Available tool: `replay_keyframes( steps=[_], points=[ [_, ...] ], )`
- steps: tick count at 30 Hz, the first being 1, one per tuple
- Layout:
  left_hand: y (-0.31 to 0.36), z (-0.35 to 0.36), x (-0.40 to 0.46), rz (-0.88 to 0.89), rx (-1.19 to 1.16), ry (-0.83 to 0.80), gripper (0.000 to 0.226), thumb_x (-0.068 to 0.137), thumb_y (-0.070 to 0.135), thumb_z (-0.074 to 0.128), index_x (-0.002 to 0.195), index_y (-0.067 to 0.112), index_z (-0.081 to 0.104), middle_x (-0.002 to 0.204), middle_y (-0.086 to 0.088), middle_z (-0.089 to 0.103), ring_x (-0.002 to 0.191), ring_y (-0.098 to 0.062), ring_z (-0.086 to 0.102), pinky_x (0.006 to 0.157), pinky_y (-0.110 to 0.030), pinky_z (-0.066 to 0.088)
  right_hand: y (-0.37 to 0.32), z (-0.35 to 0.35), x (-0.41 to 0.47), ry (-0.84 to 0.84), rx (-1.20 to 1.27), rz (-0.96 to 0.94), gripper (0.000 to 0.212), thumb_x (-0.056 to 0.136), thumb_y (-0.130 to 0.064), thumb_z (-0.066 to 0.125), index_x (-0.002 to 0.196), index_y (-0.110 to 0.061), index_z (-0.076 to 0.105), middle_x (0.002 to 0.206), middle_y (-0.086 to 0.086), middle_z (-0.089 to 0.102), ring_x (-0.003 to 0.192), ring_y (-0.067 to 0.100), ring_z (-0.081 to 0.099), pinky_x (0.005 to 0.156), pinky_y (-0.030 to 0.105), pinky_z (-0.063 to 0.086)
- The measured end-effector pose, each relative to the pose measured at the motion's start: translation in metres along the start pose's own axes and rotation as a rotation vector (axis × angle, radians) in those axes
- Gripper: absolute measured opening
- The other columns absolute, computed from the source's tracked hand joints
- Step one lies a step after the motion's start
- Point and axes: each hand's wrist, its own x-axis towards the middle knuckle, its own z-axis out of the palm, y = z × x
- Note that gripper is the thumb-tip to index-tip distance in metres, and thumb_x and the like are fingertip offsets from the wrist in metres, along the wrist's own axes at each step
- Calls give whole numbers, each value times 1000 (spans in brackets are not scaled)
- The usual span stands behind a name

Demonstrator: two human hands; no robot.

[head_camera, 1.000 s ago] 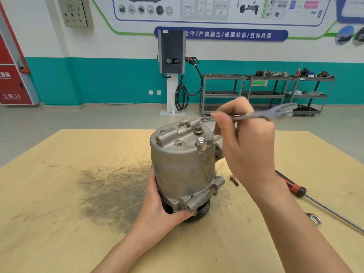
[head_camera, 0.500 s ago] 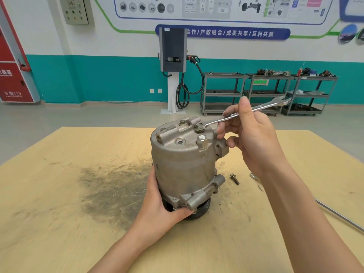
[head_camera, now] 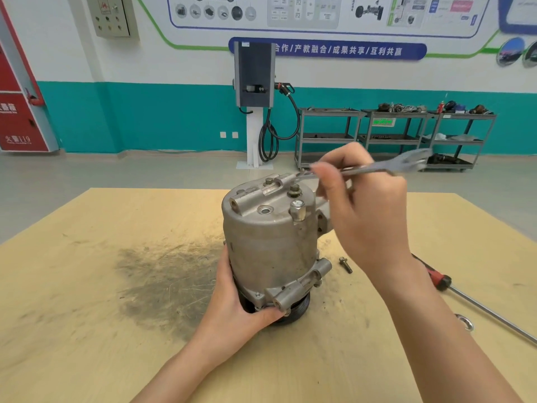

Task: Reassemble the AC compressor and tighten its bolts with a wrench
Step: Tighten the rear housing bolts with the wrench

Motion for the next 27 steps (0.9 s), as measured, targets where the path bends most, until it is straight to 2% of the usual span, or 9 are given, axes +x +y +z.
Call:
replay_keyframes(
  steps=[2, 5, 7, 13, 16, 18, 20, 23, 27],
  points=[
    [-1, -1, 0, 3, -2, -5, 121, 51, 57, 87, 143, 55, 8, 136, 37, 39, 125, 17, 41, 91, 3, 35, 3, -4, 3, 16, 152, 120, 32, 97, -37, 43, 86, -11, 60, 61, -4, 62, 52, 14, 58, 51, 35, 49],
    [0, -1, -1, 3, -10, -10, 124, 51, 59, 87, 146, 50, 8, 139, 34, 38, 126, 17, 40, 92, 2, 35, 9, -8, 5, 0, 385, 324, 30, 102, -35, 40, 81, -21, 56, 60, -5, 62, 57, 11, 60, 53, 22, 44],
    [0, 0, -1, 3, -14, -10, 126, 50, 58, 87, 147, 48, 7, 139, 34, 38, 126, 17, 40, 92, 2, 34, 14, -6, 4, -32, 511, 450, 34, 105, -30, 37, 80, -19, 57, 59, -3, 62, 57, 10, 60, 51, 16, 41],
    [1, -1, -1, 0, -16, -13, 128, 50, 58, 87, 149, 41, 8, 141, 29, 39, 124, 18, 40, 92, 2, 35, 23, 0, 1, -105, 703, 657, 38, 105, -34, 34, 83, -13, 57, 60, 3, 63, 58, 16, 60, 44, 21, 40],
    [0, 0, -1, -1, -19, -15, 127, 52, 53, 87, 150, 41, 8, 144, 25, 39, 127, 14, 40, 94, 0, 35, 19, 1, 0, -79, 637, 564, 35, 104, -32, 38, 82, -14, 58, 57, 1, 62, 55, 15, 59, 45, 18, 40],
    [0, 0, -1, -1, -23, -15, 128, 51, 57, 87, 149, 44, 7, 144, 28, 37, 128, 15, 39, 93, 2, 35, 14, 2, -2, -60, 445, 373, 31, 101, -35, 44, 80, -17, 57, 57, -1, 62, 52, 14, 59, 46, 22, 42],
    [1, -1, -1, -5, -20, -12, 130, 48, 65, 86, 148, 48, 5, 143, 32, 35, 127, 18, 37, 91, 3, 34, 8, 4, -3, -67, 187, 125, 34, 97, -39, 47, 80, -12, 59, 56, 0, 61, 46, 17, 56, 43, 36, 46],
    [1, -1, -1, -13, -6, -2, 127, 49, 60, 87, 145, 54, 5, 140, 35, 35, 125, 19, 38, 89, 4, 34, 0, 5, -6, -46, -85, -125, 43, 97, -41, 47, 79, -6, 63, 56, 0, 58, 45, 10, 43, 34, 35, 41],
    [1, -1, -2, -8, 0, -9, 125, 53, 55, 87, 147, 50, 6, 144, 29, 36, 128, 15, 39, 95, -2, 37, 1, -1, -1, -28, 34, -24, 42, 99, -39, 42, 85, -5, 62, 58, 0, 61, 47, 19, 58, 42, 42, 48]
  ],
)
